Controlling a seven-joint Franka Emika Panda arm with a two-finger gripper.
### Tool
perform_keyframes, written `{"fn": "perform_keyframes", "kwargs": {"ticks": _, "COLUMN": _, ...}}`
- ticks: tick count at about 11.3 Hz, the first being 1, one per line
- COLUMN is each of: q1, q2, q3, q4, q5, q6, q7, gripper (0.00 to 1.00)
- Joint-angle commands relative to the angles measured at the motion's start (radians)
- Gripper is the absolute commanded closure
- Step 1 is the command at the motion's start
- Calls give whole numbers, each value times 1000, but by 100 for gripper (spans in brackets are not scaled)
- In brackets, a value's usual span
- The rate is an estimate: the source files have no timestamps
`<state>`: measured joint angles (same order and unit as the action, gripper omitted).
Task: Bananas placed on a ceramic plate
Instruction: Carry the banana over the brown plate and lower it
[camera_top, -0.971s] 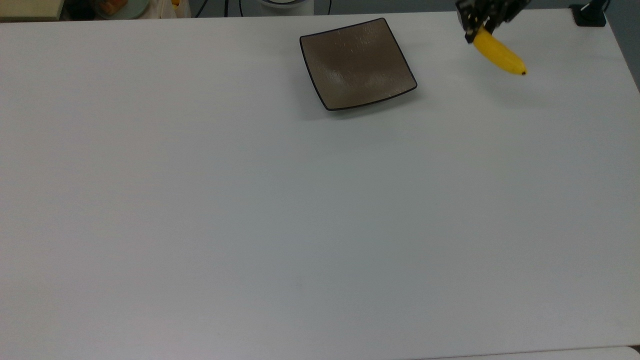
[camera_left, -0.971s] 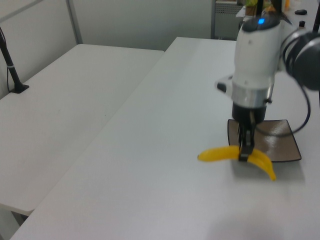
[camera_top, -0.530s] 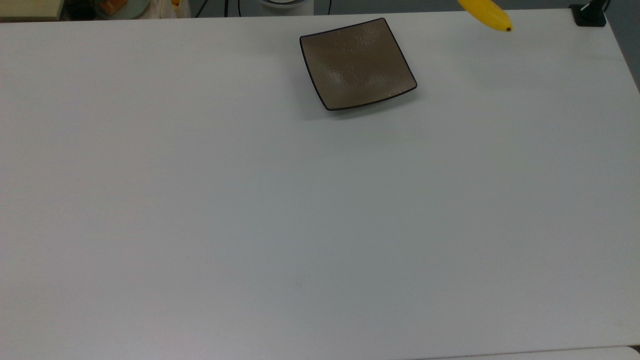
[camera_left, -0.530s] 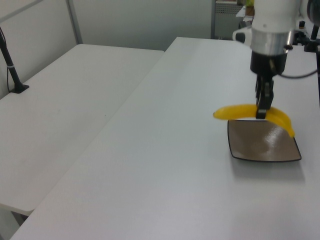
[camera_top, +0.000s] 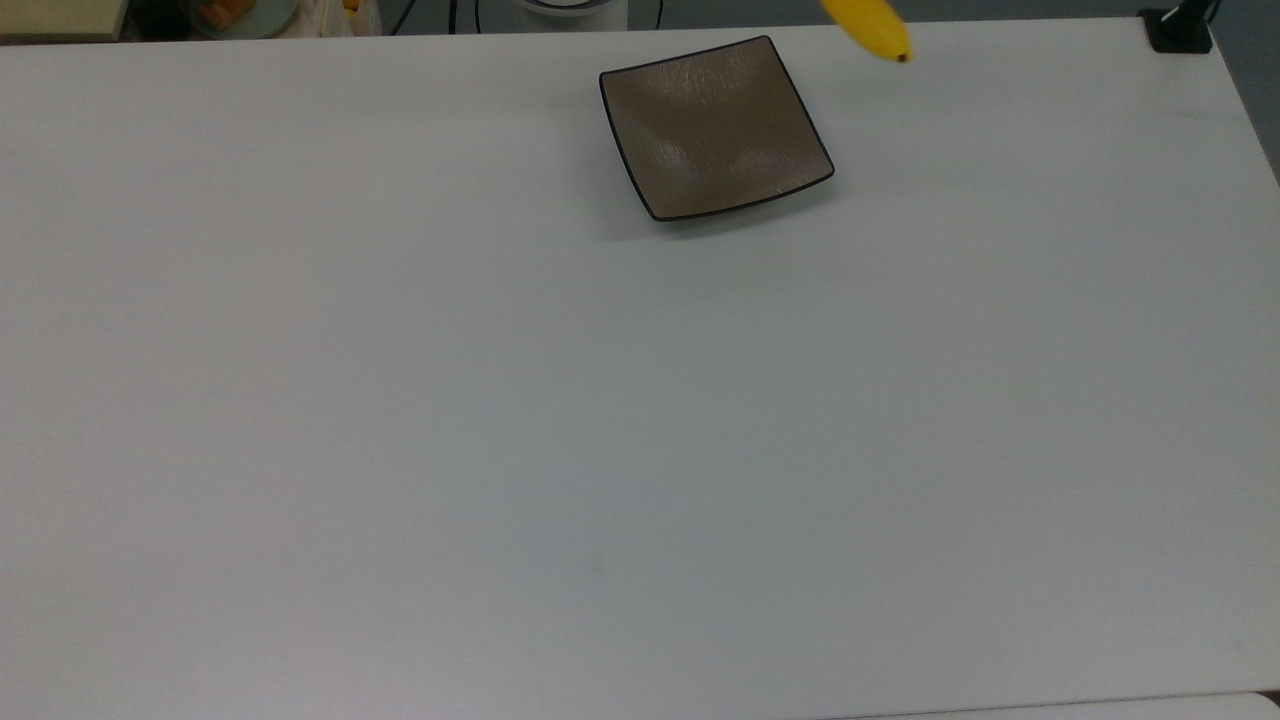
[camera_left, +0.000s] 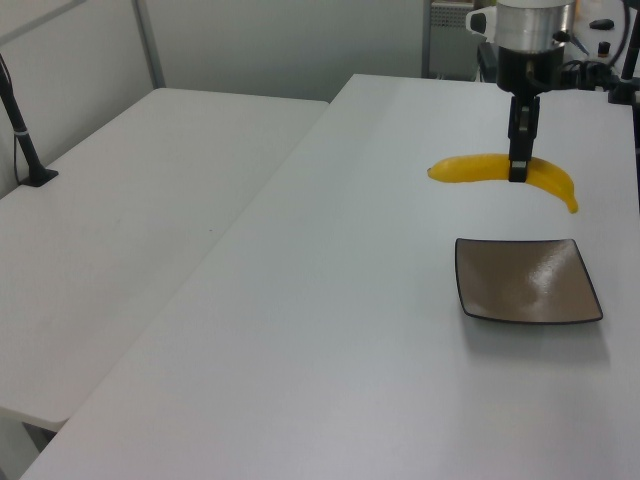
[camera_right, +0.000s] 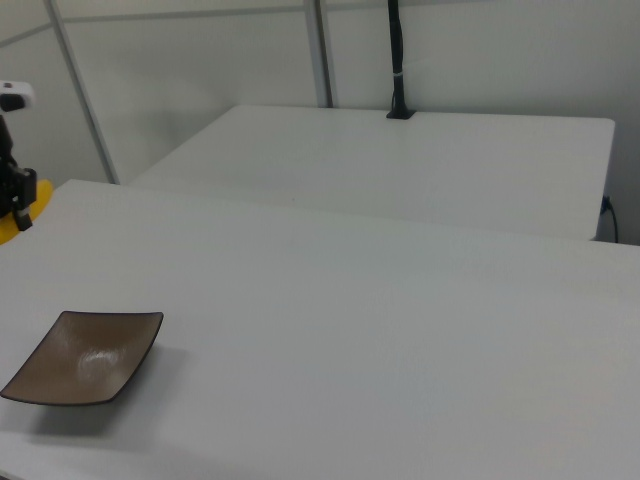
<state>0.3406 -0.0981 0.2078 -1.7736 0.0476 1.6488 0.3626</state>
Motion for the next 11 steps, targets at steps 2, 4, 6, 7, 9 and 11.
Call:
{"fn": "perform_keyframes", "kwargs": {"ticks": 2, "q1": -3, "q2": -20, "q3": -97, "q4": -52, "q5": 58, "q6": -70, "q7": -13, "gripper": 100}}
{"fn": "perform_keyframes", "kwargs": {"ticks": 4, "q1": -8, "q2": -15, "q3": -126, "q4": -113, "q5": 61, "q6": -61, "q7": -1, "gripper": 100}}
{"fn": "perform_keyframes", "kwargs": {"ticks": 6, "q1": -15, "q2": -12, "q3": -126, "q4": -177, "q5": 67, "q6": -50, "q7": 1, "gripper": 100}}
{"fn": "perform_keyframes", "kwargs": {"ticks": 7, "q1": -15, "q2": -12, "q3": -126, "q4": -211, "q5": 71, "q6": -28, "q7": 1, "gripper": 100}}
{"fn": "perform_keyframes", "kwargs": {"ticks": 9, "q1": -18, "q2": -11, "q3": -126, "q4": -289, "q5": 72, "q6": 53, "q7": 42, "gripper": 100}}
{"fn": "perform_keyframes", "kwargs": {"ticks": 11, "q1": -18, "q2": -9, "q3": -126, "q4": -368, "q5": 72, "q6": 162, "q7": 90, "gripper": 100}}
